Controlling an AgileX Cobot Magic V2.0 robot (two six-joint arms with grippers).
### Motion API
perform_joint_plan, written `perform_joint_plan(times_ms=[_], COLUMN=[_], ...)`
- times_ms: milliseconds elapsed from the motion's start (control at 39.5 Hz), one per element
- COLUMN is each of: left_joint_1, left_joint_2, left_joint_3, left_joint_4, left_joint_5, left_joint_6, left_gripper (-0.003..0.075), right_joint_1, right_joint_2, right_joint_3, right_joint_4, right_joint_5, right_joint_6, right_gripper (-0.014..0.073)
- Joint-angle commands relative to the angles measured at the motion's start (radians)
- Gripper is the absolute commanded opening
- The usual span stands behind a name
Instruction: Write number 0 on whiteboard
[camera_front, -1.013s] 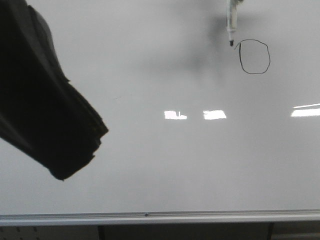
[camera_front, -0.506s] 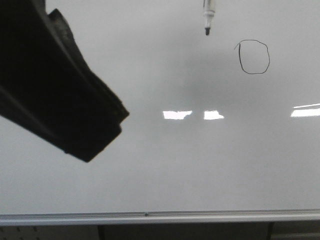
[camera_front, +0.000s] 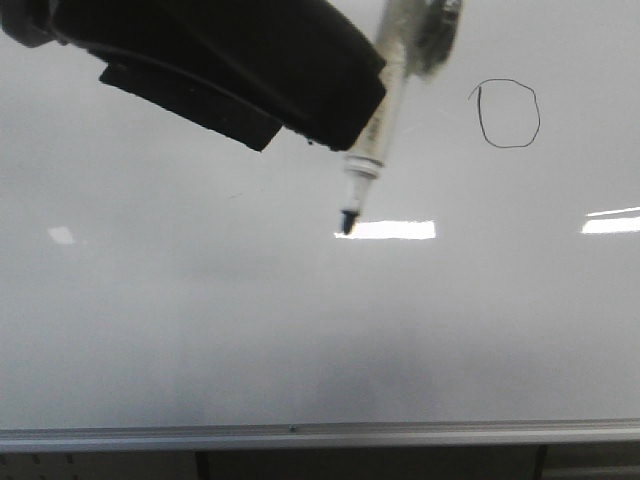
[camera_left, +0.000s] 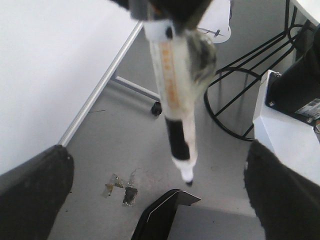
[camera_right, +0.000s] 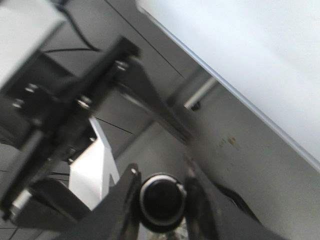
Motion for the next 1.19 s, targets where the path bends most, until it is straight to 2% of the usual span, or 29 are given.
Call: perform_joint_plan(times_ms=[0,152,228,304,759,835,937,1038,1165], left_joint_1=[-0.007,-0.007,-0.007,-0.007,-0.007,-0.007,-0.007,-0.007,-0.007], left_joint_2=[-0.027,-0.027,-0.027,-0.027,-0.027,-0.027,-0.027,-0.025,-0.025], left_joint_3=[-0.028,-0.028,-0.028,-0.028,-0.028,-0.028,-0.028,-0.028,-0.028], left_joint_4=[-0.082,-0.086,-0.082,-0.076,-0.050,-0.032,0.003,0.031,0.061], left_joint_5=[0.006,0.050,0.057,0.059,0.089,0.095,0.097,0.097,0.097], left_joint_6=[0.003,0.003,0.003,0.003,0.003,0.003,0.003,0.003,0.003], left_gripper=[0.0662,0.0655,0.0608,0.0538,-0.0011,-0.0020,-0.0020,-0.0020,-0.0020], right_joint_1=[0.060,0.108,0.108,0.108,0.108,0.108,0.108,0.108,0.107], right_joint_2=[-0.028,-0.026,-0.026,-0.026,-0.026,-0.026,-0.026,-0.027,-0.038], right_joint_3=[-0.023,-0.023,-0.023,-0.023,-0.023,-0.023,-0.023,-0.023,-0.025], right_joint_4=[0.099,0.099,0.098,0.097,0.081,0.081,0.082,0.082,0.082], right_joint_5=[-0.087,-0.145,-0.143,-0.139,-0.128,-0.133,-0.133,-0.135,-0.140], right_joint_6=[-0.035,-0.035,-0.035,-0.035,-0.035,-0.034,-0.034,-0.034,-0.034], right_gripper=[-0.0067,-0.0067,-0.0067,-0.0067,-0.0067,-0.0062,0.0030,0.0210,0.0385])
